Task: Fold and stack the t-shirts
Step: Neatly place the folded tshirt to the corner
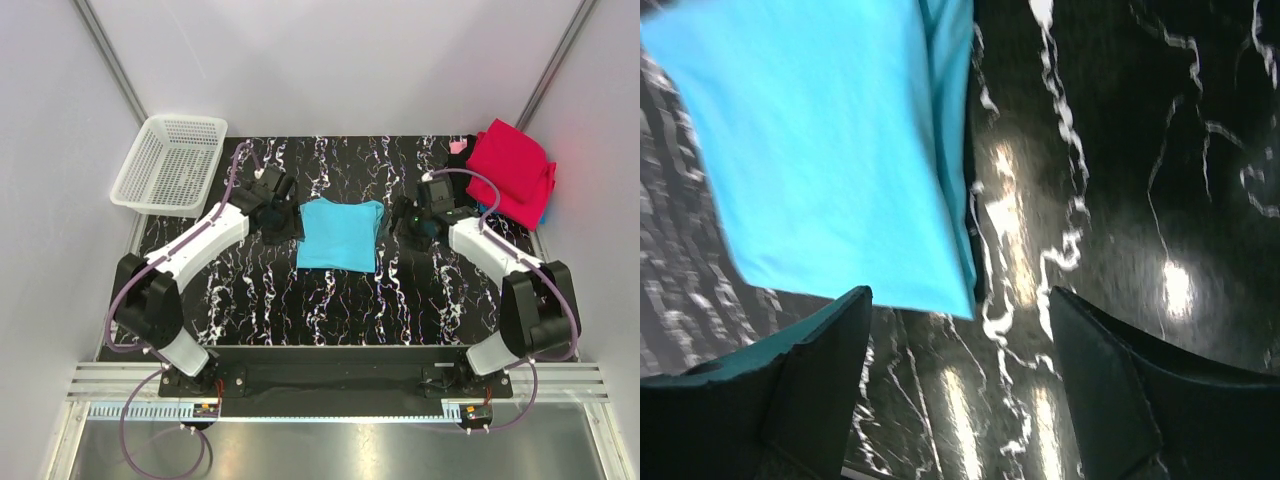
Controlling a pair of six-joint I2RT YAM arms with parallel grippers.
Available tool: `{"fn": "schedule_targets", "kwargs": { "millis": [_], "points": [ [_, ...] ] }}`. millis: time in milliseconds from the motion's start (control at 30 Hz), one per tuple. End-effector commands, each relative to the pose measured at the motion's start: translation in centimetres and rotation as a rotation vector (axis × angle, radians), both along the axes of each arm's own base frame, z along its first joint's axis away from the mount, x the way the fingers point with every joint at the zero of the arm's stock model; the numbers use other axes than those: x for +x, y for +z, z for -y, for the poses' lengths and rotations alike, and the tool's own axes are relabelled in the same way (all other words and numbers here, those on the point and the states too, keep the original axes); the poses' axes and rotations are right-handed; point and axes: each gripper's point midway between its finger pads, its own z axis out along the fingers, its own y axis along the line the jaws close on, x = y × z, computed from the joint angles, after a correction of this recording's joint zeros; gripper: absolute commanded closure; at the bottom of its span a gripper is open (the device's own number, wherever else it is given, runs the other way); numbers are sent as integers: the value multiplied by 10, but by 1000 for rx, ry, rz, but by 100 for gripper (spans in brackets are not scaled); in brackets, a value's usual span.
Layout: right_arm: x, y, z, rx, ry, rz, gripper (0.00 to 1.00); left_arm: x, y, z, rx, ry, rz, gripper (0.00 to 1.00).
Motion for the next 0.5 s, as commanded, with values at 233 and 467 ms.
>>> {"fn": "schedule_targets", "kwargs": {
  "millis": [233, 467],
  "points": [
    [43, -3, -46, 465, 191, 94, 28, -40, 19, 36, -336, -203, 28, 42],
    [46, -37, -46, 541, 165, 39, 28, -60, 17, 30, -370, -228, 34, 42]
  ]
}}
